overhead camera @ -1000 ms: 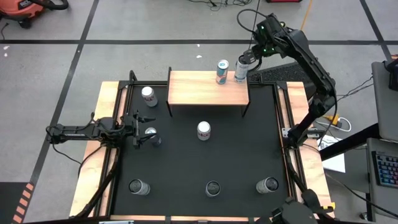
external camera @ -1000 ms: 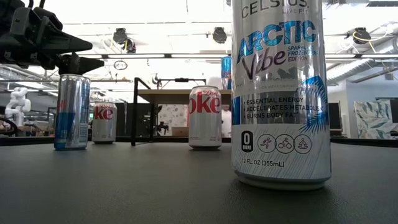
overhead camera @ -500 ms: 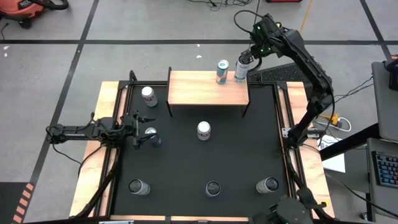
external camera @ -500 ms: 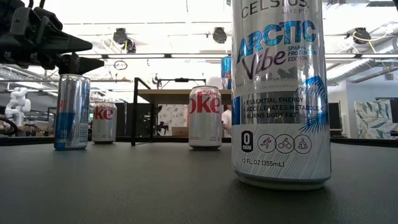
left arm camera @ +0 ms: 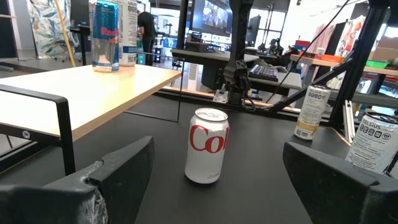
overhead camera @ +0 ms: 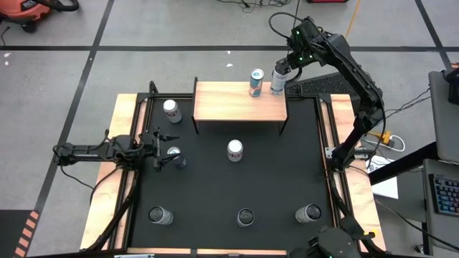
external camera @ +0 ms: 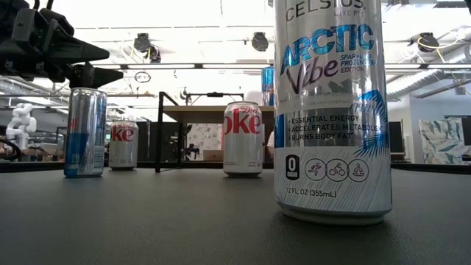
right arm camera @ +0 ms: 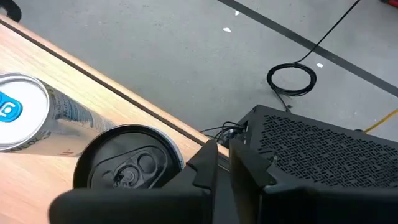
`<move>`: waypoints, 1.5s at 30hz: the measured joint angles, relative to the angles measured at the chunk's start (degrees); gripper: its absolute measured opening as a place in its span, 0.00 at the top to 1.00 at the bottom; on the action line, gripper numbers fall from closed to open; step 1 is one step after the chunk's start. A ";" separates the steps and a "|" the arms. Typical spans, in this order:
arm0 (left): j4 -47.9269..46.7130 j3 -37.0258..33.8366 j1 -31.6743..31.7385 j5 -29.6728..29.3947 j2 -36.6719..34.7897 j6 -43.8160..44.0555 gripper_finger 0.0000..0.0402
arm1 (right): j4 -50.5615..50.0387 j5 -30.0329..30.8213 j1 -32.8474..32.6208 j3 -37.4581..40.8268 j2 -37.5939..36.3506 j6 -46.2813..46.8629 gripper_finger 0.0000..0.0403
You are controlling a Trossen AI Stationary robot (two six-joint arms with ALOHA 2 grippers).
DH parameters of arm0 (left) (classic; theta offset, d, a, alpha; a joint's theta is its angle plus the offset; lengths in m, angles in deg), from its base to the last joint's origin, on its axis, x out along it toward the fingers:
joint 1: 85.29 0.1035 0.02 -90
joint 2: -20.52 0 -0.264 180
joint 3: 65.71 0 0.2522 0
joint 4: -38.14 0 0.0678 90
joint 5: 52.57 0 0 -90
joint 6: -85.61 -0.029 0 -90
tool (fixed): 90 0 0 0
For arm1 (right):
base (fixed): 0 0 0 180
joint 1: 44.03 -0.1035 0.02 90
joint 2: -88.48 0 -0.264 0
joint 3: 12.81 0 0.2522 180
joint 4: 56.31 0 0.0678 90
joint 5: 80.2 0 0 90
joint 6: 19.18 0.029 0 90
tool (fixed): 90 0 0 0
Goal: Place canned beverage on shelf
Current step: Put the top white-blue soda can on the shelf
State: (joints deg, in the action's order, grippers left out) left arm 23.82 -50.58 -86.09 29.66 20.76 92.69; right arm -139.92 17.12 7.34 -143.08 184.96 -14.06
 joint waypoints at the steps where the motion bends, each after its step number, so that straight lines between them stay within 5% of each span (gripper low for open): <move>1: 0.00 0.00 0.01 0.00 0.00 0.00 0.10 | 0.00 0.02 0.00 0.00 0.00 0.00 0.95; 45: 0.01 0.00 0.00 0.00 0.01 0.00 0.10 | -8.99 -8.80 -1.99 0.04 -0.48 1.68 0.95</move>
State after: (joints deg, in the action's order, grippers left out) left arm 23.83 -50.58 -86.09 29.66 20.77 92.68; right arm -148.91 8.32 5.36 -143.04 184.48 -12.38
